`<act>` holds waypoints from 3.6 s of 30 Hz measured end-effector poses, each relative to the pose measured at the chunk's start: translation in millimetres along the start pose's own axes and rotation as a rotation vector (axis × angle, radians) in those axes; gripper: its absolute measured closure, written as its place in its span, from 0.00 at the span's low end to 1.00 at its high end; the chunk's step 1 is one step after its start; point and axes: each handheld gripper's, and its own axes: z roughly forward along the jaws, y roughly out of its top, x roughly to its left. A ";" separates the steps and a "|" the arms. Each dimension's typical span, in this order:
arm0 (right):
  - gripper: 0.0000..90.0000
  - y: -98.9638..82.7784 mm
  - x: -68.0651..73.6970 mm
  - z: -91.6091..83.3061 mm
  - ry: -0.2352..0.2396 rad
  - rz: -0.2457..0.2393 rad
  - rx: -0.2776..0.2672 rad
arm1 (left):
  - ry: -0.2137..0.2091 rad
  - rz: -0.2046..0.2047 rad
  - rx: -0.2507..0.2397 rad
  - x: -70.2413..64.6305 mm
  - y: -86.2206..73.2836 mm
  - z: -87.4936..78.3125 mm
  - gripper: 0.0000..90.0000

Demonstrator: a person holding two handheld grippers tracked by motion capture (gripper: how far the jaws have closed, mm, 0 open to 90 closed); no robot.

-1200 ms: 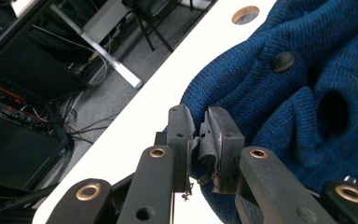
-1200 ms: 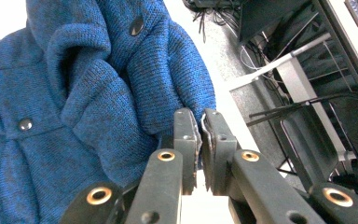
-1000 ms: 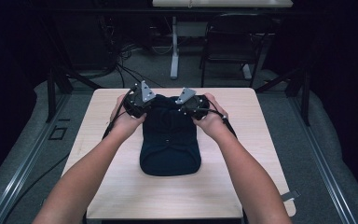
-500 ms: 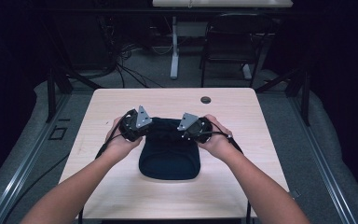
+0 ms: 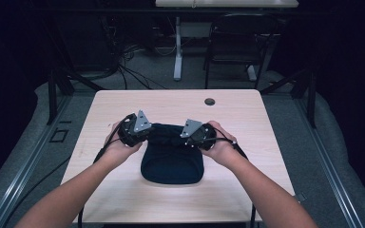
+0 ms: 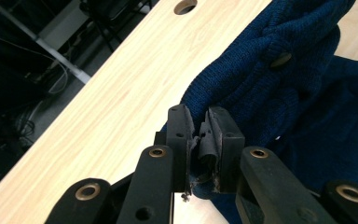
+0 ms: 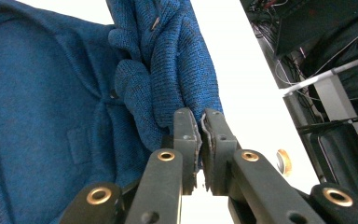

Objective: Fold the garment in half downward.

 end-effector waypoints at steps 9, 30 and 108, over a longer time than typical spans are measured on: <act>0.94 -4.5 12.7 -7.9 0.007 -0.006 0.004 | -0.045 0.013 -0.007 -10.1 -6.9 -10.6 0.89; 0.94 -9.3 46.6 -12.6 0.063 -0.088 0.065 | -0.146 0.026 0.043 -36.1 -28.7 -16.7 0.88; 0.89 -81.5 81.9 13.3 0.183 0.243 0.066 | -0.253 -0.195 0.085 -75.2 -83.5 18.9 0.86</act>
